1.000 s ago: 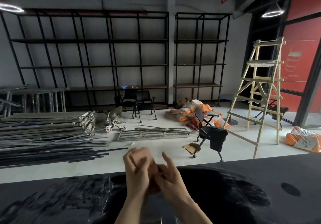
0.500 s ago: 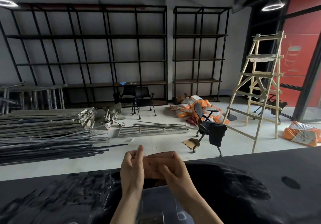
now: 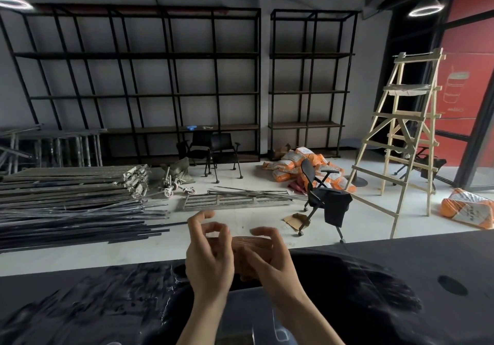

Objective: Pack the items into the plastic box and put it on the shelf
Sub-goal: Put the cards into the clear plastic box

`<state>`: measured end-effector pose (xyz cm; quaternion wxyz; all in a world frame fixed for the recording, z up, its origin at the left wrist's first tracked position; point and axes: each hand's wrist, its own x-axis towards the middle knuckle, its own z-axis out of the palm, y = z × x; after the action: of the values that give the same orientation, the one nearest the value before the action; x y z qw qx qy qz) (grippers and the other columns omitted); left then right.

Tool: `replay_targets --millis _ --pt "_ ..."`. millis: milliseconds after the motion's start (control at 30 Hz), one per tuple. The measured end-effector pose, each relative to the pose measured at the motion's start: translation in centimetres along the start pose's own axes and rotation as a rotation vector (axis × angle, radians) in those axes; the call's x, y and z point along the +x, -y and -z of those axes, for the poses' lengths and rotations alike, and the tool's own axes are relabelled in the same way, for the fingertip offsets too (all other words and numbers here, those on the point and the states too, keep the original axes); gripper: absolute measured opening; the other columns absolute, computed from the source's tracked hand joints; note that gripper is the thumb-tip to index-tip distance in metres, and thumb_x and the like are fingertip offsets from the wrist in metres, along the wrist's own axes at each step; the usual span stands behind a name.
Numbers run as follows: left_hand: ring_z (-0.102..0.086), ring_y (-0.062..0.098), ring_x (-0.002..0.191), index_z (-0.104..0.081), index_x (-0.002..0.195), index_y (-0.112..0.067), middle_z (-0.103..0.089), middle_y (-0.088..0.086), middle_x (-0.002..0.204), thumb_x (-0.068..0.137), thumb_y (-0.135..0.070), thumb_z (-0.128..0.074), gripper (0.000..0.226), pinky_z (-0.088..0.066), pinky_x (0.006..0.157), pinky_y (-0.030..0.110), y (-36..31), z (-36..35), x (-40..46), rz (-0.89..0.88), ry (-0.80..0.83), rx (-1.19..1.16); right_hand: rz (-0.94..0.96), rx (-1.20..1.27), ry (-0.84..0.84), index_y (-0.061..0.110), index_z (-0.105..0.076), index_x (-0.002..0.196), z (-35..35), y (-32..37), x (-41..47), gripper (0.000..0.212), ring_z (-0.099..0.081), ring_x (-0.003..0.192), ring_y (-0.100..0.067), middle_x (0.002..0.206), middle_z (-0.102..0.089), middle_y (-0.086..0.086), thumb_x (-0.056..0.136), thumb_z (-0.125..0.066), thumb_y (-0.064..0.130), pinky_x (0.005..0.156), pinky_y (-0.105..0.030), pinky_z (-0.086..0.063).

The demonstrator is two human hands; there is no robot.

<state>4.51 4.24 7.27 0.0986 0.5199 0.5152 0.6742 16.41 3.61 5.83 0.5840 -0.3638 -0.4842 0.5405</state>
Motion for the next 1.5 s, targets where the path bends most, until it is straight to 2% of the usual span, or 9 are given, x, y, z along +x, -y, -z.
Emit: replay_targets --millis 167,300,467,767,967,1033,1167,1333,1500 --pt "-0.069 0.018 0.074 -0.053 0.113 -0.028 -0.071 -0.011 0.09 0.089 -0.028 -0.061 0.026 -0.054 0.063 0.041 -0.7 -0.5 -1.0 -0.044 -0.031 -0.058 -0.292 0.151 -0.317 0.012 -0.072 0.081 -1.0 -0.1 0.5 0.049 -0.075 0.071 -0.031 0.083 -0.079 -0.017 0.087 -0.063 0.059 0.061 -0.037 -0.056" --pt "-0.068 0.008 0.072 -0.054 0.108 -0.037 -0.073 -0.005 0.089 0.087 -0.023 -0.065 0.028 -0.05 0.06 0.019 0.0 -1.1 -1.9 0.12 -0.033 -0.188 -0.189 0.054 -0.509 0.008 -0.071 0.072 -1.2 -0.7 1.2 0.039 -0.07 0.067 -0.027 0.073 -0.076 -0.014 0.094 -0.063 0.04 0.06 -0.035 -0.055" --pt "-0.069 0.021 0.083 -0.065 0.088 -0.028 -0.073 0.004 0.088 0.087 -0.052 -0.063 0.024 -0.055 0.076 0.042 1.1 -1.8 -1.9 0.64 -0.069 -0.278 -0.057 -0.119 -0.557 0.009 -0.069 0.066 -1.5 -1.2 1.0 0.04 -0.06 0.048 -0.001 0.052 -0.068 0.005 0.096 -0.06 0.034 0.048 -0.015 -0.048" --pt "-0.053 0.02 0.063 -0.066 0.071 -0.013 -0.059 0.001 0.062 0.085 -0.016 -0.064 0.015 -0.041 0.054 0.028 0.6 -1.9 -1.5 0.636 -0.211 -0.256 -0.065 -0.287 -0.383 0.02 -0.039 0.052 -0.9 -0.5 1.6 0.047 -0.034 0.048 -0.01 0.046 -0.038 0.009 0.096 -0.053 0.03 0.048 -0.024 -0.03" --pt "-0.057 0.015 0.082 -0.057 0.093 -0.022 -0.06 -0.004 0.086 0.084 -0.069 -0.057 0.048 -0.04 0.067 0.03 0.5 -1.5 -2.4 0.616 0.145 -0.339 -0.191 -0.269 -0.697 0.009 -0.054 0.05 0.5 -1.7 2.4 0.055 -0.054 0.051 -0.016 0.049 -0.059 0.004 0.095 -0.048 0.041 0.051 -0.03 -0.041" --pt "-0.067 0.018 0.094 -0.059 0.107 -0.022 -0.07 -0.001 0.097 0.08 -0.055 -0.072 0.044 -0.05 0.076 0.031 1.0 -1.5 -3.5 0.646 0.236 -0.41 -0.322 -0.037 -0.743 0.003 -0.065 0.064 0.8 -2.2 2.6 0.058 -0.065 0.065 -0.027 0.068 -0.07 -0.01 0.098 -0.05 0.047 0.062 -0.032 -0.048" --pt "-0.076 0.019 0.079 -0.068 0.103 -0.005 -0.079 0.008 0.082 0.085 0.001 -0.072 0.019 -0.056 0.059 0.019 1.3 -2.1 -4.5 0.621 0.2 -0.437 -0.42 0.132 -0.58 0.0 -0.068 0.075 0.0 -2.9 2.5 0.055 -0.069 0.064 -0.03 0.066 -0.071 -0.014 0.098 -0.053 0.048 0.058 -0.032 -0.054" --pt "-0.067 0.008 0.059 -0.068 0.095 -0.003 -0.073 0.012 0.075 0.088 -0.011 -0.066 0.011 -0.05 0.047 0.019 1.3 -0.8 -1.1 0.647 0.264 -0.335 -0.095 -0.2 -0.333 0.009 -0.068 0.067 0.7 -2.5 1.8 0.053 -0.068 0.058 -0.015 0.061 -0.071 -0.004 0.096 -0.055 0.051 0.057 -0.037 -0.059" --pt "-0.064 0.02 0.063 -0.062 0.098 -0.006 -0.068 0.009 0.075 0.089 -0.018 -0.058 0.016 -0.048 0.048 0.026 0.7 -1.8 0.9 0.708 0.396 -0.221 0.015 -0.274 -0.126 0.021 -0.057 0.068 -1.2 -2.0 0.9 0.041 -0.055 0.052 -0.001 0.056 -0.063 0.012 0.106 -0.044 0.021 0.048 -0.017 -0.046"
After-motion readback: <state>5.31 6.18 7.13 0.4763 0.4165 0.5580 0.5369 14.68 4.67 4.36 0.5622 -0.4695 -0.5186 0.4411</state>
